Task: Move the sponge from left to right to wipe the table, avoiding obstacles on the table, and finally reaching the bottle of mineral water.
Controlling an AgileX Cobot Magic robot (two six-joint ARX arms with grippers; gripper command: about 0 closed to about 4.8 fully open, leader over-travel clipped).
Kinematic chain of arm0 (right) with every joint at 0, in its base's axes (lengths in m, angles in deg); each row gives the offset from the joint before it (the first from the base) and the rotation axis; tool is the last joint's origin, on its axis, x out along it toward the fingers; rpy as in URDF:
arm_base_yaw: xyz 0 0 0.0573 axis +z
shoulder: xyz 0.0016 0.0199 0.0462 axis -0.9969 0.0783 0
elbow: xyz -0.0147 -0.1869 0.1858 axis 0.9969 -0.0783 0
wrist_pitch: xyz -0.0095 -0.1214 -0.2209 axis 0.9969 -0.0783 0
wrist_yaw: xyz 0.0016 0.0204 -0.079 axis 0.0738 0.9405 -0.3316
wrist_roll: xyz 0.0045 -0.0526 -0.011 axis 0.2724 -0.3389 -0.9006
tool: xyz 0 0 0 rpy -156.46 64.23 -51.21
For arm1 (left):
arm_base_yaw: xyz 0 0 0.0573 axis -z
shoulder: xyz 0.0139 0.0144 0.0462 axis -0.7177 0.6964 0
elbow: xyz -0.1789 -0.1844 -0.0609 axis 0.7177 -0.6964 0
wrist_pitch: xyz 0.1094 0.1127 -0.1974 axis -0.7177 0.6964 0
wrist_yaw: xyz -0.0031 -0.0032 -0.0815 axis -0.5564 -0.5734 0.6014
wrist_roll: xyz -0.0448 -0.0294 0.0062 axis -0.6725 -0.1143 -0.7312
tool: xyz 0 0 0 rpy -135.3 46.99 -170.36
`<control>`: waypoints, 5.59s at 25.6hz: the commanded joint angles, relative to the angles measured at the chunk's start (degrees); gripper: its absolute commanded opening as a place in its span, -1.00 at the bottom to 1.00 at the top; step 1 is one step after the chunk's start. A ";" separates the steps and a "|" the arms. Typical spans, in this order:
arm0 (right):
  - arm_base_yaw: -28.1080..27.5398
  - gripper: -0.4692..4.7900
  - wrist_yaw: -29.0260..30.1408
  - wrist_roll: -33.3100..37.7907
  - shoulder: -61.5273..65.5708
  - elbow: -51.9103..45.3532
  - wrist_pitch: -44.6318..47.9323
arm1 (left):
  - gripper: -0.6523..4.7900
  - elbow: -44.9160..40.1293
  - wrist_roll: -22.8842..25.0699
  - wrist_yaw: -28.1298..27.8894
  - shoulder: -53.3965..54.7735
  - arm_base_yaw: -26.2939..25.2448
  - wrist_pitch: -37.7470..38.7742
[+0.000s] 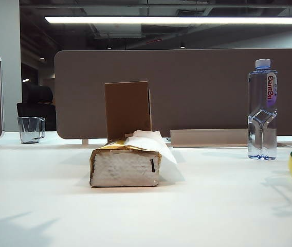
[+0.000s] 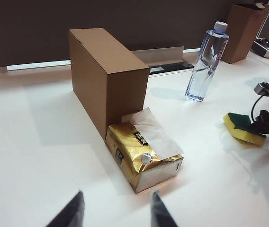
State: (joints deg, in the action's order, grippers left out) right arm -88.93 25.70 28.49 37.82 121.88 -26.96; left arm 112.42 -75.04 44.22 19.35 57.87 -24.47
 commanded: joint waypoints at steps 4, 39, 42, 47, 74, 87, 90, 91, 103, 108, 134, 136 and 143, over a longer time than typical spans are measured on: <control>-0.28 -0.84 -0.59 -1.49 8.83 3.78 -1.66 | -0.10 0.37 0.24 0.15 0.02 0.02 -0.48; -0.17 -0.25 3.63 -1.20 17.07 13.88 -3.26 | -0.10 0.39 0.20 0.22 0.00 0.02 -0.52; -0.17 -0.25 3.56 -1.20 15.72 13.86 -4.20 | -0.10 0.39 0.17 0.37 0.00 0.02 -0.52; -0.17 -0.25 3.10 -1.22 11.85 13.86 -5.09 | -0.10 0.39 0.02 0.39 0.00 0.02 -0.52; -0.17 0.19 3.34 0.09 6.97 17.62 -4.28 | -0.10 1.90 0.04 0.85 0.02 0.02 -0.46; -0.17 0.19 5.09 -1.22 -3.06 17.59 -11.08 | -0.10 2.16 0.59 -0.28 0.02 0.00 -0.52; -0.17 0.19 5.09 -2.08 -7.76 17.59 -13.18 | -0.10 2.16 4.15 -1.25 0.07 0.00 -0.52; -0.17 0.18 5.14 -2.43 -9.16 17.59 -13.79 | -0.10 2.14 4.57 -1.95 0.07 0.00 -0.52; -0.20 0.09 5.73 -4.52 -27.02 11.04 -17.44 | -0.10 2.14 10.78 -12.66 0.15 0.00 -2.99; -0.20 0.09 5.75 -4.68 -33.88 6.01 -17.25 | -0.10 2.12 11.21 -15.67 0.22 0.00 -3.45; -0.22 -0.23 5.53 -5.51 -68.19 -9.18 -19.28 | -0.13 -1.81 8.22 -21.70 0.44 -0.04 -6.14; -0.22 -0.27 5.53 -5.49 -68.63 -9.22 -20.26 | -0.19 -2.45 7.82 -21.73 0.42 -0.04 -6.34; -0.22 -0.28 5.53 -5.49 -68.96 -9.22 -20.59 | -0.21 -4.00 8.13 -22.01 0.42 -0.63 -7.15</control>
State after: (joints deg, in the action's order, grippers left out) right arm -89.19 31.30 22.91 -31.03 112.46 -48.08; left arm 108.29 -67.13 22.54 19.77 57.72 -30.30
